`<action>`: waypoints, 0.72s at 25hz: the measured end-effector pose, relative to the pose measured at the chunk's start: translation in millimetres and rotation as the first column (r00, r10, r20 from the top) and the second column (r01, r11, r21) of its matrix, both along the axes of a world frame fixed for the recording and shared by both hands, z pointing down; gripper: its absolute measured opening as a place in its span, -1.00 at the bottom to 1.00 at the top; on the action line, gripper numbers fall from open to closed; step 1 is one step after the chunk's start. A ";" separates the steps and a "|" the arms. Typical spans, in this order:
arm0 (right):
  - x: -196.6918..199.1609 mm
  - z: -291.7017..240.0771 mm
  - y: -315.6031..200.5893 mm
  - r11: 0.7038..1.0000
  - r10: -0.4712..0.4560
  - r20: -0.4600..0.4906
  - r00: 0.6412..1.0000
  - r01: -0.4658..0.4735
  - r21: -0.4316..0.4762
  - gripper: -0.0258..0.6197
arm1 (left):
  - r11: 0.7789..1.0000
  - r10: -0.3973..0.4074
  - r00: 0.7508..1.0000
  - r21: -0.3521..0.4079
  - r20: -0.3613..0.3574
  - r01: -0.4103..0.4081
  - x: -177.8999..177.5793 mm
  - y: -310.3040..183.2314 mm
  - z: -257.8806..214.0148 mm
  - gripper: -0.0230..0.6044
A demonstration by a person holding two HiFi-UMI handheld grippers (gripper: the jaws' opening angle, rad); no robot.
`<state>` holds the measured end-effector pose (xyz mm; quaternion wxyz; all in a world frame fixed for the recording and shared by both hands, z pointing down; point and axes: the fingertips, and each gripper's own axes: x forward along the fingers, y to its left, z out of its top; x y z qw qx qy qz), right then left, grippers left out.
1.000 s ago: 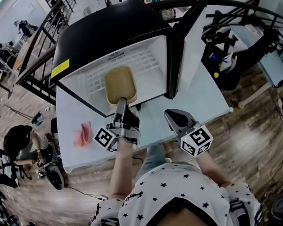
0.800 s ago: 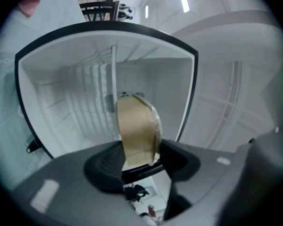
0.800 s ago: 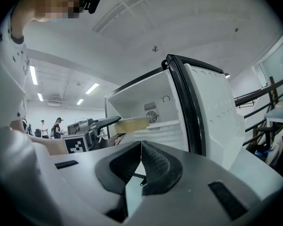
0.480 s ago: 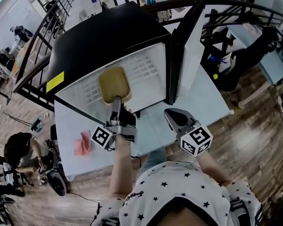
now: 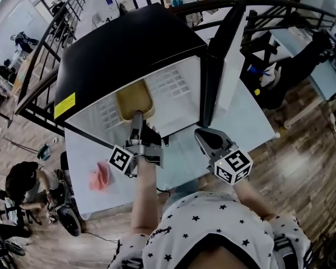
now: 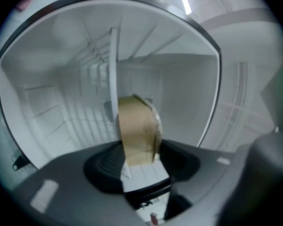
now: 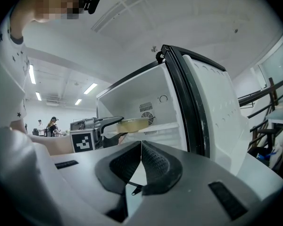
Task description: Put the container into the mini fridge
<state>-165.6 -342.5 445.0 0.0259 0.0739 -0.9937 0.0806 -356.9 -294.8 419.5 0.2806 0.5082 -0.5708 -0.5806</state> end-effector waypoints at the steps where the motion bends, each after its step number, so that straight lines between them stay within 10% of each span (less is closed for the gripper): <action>1: -1.2 0.0 -0.3 1.000 0.000 -0.001 1.000 0.000 0.000 -0.86 | 1.000 -0.002 1.000 0.000 -0.003 0.002 -1.8 -1.1 -0.2 -0.20; 15: -0.6 2.8 6.2 1.000 -0.002 -0.014 1.000 0.002 0.001 -0.86 | 1.000 0.000 1.000 0.012 -0.015 0.000 -5.5 -3.2 -2.4 -0.20; 18: 0.6 2.5 8.2 1.000 -0.003 -0.018 1.000 0.003 0.000 -0.86 | 1.000 0.012 1.000 0.011 -0.005 -0.011 -3.5 -4.1 -4.0 0.10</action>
